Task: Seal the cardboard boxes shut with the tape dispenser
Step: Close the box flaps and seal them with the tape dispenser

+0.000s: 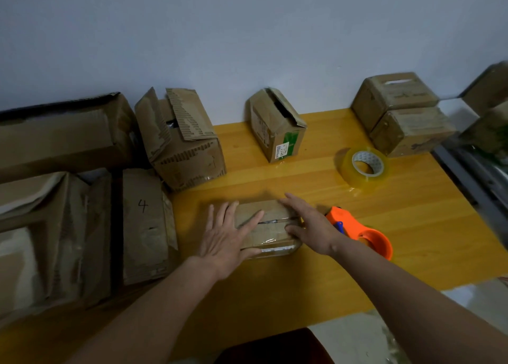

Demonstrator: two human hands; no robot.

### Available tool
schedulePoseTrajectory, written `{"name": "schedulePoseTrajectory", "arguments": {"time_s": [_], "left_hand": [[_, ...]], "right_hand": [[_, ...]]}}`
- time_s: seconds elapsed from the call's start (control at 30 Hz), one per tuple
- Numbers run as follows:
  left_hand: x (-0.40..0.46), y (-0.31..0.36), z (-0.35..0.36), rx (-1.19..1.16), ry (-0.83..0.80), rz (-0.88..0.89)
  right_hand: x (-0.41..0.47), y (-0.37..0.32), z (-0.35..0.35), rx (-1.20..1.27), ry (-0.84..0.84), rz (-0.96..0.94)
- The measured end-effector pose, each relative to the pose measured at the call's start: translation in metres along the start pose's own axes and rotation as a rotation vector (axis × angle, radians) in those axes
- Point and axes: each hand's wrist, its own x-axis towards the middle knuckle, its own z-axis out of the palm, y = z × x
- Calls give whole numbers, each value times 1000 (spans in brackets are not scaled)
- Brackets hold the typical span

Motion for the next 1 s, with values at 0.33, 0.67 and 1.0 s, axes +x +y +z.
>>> {"name": "schedulePoseTrajectory", "arguments": {"time_s": [0.33,0.67,1.0], "left_hand": [[27,33,4,23,76,59],[47,53,3,-60,85,102],[49,49,4,48,40,115]], "right_hand": [[-1,4,7,166,76,4],[2,27,8,-601,35,-57],[0,34,12,-497,-11,-48]]}}
